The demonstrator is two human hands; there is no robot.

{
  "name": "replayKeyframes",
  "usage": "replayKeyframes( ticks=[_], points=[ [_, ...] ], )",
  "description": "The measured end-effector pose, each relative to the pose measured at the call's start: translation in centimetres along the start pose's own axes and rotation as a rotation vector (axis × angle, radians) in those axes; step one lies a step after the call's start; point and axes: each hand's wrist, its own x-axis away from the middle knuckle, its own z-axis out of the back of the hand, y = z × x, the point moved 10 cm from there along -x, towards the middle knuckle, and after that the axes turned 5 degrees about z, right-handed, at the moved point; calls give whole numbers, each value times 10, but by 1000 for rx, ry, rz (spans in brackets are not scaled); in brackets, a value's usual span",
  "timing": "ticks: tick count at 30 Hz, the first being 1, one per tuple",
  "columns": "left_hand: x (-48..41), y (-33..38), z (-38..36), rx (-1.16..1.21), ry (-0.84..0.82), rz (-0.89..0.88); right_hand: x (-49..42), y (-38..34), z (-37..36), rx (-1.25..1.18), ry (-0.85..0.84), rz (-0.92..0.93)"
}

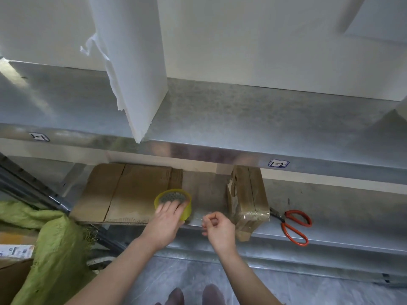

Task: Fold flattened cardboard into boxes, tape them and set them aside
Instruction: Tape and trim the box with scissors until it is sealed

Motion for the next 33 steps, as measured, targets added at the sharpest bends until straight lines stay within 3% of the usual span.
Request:
replayKeyframes(
  ticks=[5, 21, 25, 30, 33],
  points=[
    [-7, 2, -12, -1, -28, -4, -14, 26, -5, 11, 41, -140],
    [-11, -4, -41, 122, -211, 39, -24, 34, 0, 713, -34, -106],
    [-8, -2, -41, 132, -280, 65, -6, 13, -7, 705, -45, 62],
    [1, 28, 1, 125, -75, 13, 50, -39, 16, 740, 49, 526],
    [4, 72, 20, 256, -66, -5, 76, -59, 51, 784, 147, 721]
  ],
)
